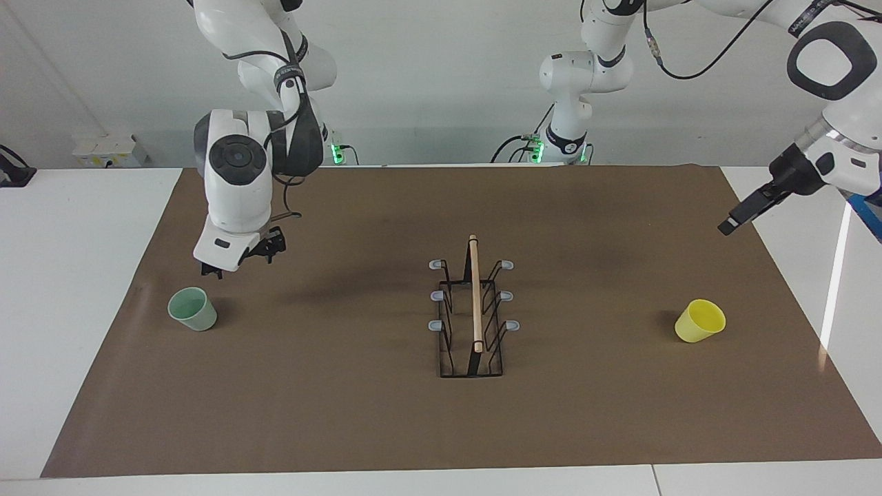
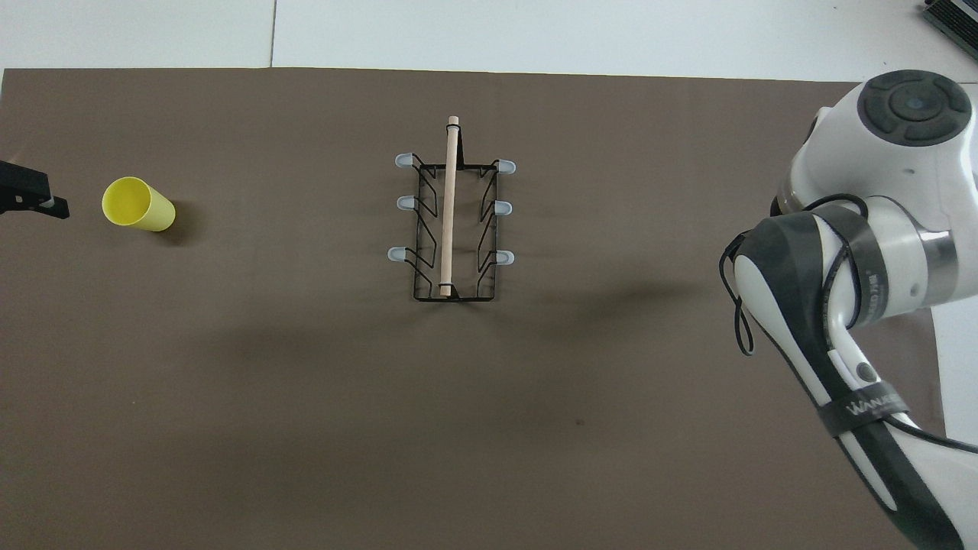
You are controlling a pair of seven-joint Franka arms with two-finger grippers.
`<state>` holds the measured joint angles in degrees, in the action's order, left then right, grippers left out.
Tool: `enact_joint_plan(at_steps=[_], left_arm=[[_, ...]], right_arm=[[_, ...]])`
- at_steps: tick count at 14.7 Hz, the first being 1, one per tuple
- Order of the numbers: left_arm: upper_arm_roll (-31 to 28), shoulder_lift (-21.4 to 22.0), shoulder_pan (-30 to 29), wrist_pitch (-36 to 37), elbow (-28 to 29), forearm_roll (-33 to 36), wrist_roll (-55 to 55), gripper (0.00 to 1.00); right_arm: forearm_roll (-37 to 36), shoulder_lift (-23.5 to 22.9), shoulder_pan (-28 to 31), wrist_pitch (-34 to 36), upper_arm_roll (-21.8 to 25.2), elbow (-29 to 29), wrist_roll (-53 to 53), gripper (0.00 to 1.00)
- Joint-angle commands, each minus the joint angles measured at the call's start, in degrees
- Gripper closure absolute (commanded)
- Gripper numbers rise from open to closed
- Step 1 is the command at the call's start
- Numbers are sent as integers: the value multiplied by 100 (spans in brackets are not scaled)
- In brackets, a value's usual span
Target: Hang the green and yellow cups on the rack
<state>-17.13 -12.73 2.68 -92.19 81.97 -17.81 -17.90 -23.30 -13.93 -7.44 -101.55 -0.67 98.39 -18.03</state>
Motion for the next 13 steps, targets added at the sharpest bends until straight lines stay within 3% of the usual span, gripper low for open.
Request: enact_joint_plan(at_steps=[1,5,8,13], left_arm=[[-289,-527,74,-53,-488,-546,-1134,0],[-712,-1029,74,-220,-568,-1295,-2611,0],[-843,-1625,-5,-160,-1085,-1540,-3604,0],[-1064,-2312,-417,-299,-1192,-2349,-4380,0]], right_arm=[[-665,136,-223,21,-3,460,-183,0],[-1325,136,-214,-6,-3,804,-787,0],[-1729,171,-214,83,-3,874,-1938,0],[-3107,67,-240,-716,-3,1586,-2486,0]])
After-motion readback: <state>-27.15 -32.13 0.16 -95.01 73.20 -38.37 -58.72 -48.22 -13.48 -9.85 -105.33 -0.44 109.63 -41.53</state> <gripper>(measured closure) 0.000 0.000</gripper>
